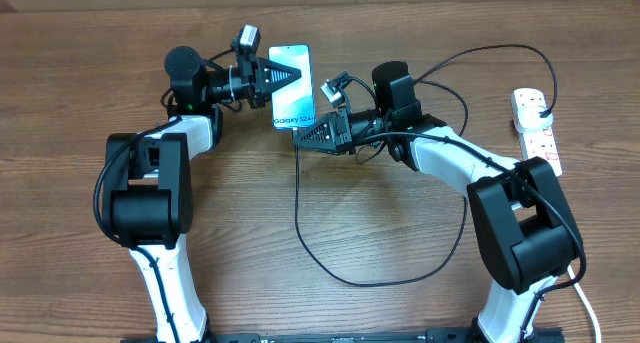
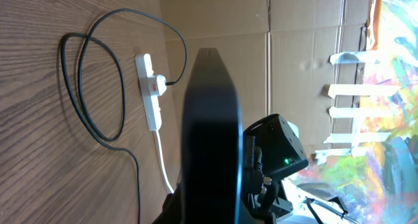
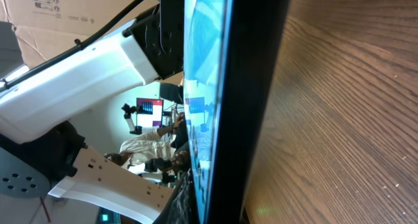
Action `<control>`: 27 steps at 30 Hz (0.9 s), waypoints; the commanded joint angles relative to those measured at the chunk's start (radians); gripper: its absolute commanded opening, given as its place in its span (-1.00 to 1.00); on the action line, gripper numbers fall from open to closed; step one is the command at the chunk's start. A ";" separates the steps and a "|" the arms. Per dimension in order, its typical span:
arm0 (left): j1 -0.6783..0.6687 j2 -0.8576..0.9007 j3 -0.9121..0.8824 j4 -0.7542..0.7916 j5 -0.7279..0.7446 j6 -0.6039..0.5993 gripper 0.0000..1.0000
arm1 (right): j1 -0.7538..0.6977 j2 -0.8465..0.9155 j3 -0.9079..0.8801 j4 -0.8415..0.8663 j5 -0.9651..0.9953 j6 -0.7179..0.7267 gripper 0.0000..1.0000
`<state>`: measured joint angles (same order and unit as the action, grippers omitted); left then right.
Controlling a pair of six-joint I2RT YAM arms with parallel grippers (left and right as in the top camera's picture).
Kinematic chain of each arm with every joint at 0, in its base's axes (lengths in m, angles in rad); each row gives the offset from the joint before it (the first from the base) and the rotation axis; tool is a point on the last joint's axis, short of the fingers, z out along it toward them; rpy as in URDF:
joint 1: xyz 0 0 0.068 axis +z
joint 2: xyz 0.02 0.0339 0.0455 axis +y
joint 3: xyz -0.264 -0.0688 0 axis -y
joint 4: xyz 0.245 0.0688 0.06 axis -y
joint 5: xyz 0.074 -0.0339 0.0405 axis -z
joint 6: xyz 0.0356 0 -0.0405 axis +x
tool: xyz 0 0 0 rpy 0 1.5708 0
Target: Plug charger to phone and switch on socket
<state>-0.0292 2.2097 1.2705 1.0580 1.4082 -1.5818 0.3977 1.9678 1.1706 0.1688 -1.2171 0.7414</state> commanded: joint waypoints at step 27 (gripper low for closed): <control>-0.045 -0.016 0.000 0.000 0.174 -0.019 -0.91 | -0.047 -0.035 0.000 0.070 0.117 0.018 -0.92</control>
<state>-0.0307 2.2097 1.2709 1.0573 1.4170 -1.5795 0.3958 1.9678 1.1591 0.2096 -1.2121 0.7589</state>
